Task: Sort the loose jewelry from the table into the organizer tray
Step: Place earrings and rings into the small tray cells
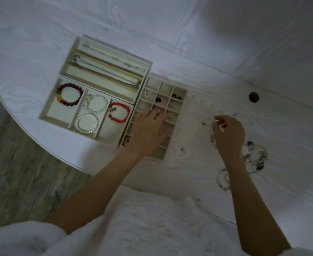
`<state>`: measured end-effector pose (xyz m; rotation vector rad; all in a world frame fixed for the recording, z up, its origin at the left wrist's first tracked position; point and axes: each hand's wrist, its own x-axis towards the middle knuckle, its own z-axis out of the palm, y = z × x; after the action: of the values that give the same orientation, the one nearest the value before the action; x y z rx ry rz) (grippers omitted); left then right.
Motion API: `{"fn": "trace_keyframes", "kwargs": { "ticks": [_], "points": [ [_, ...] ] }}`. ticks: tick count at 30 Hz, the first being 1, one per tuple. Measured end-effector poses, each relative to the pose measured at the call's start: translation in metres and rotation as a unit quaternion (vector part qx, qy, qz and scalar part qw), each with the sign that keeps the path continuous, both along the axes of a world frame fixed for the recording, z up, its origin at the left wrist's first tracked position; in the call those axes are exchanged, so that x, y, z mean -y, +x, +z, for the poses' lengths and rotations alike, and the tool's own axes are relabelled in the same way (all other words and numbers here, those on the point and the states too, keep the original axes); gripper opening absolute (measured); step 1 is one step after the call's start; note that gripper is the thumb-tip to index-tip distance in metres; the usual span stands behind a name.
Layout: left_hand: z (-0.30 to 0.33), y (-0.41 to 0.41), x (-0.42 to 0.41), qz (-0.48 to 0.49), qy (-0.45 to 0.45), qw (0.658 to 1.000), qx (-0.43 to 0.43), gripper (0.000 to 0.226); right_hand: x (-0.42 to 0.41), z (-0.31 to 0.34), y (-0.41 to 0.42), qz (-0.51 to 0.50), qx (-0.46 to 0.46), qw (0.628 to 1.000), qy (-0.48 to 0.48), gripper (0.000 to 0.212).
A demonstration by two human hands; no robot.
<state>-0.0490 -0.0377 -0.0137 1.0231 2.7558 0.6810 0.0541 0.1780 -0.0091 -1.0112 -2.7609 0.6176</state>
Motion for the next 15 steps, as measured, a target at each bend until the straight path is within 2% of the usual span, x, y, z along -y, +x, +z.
{"fn": "trace_keyframes", "kwargs": {
  "ticks": [3,8,15],
  "points": [
    [-0.003,0.003,-0.019,-0.021,-0.031,0.999,0.000,0.046,-0.022,-0.008,0.004,-0.037,0.020,0.999,-0.028,0.020],
    [-0.007,0.006,-0.028,-0.040,-0.052,0.998,0.002,0.050,-0.022,-0.022,-0.016,0.007,0.053,0.997,-0.055,0.019],
    [-0.003,0.015,-0.033,-0.014,-0.066,0.998,0.002,0.048,-0.014,-0.029,-0.005,0.091,0.008,0.996,0.002,0.014]
  ]
}}
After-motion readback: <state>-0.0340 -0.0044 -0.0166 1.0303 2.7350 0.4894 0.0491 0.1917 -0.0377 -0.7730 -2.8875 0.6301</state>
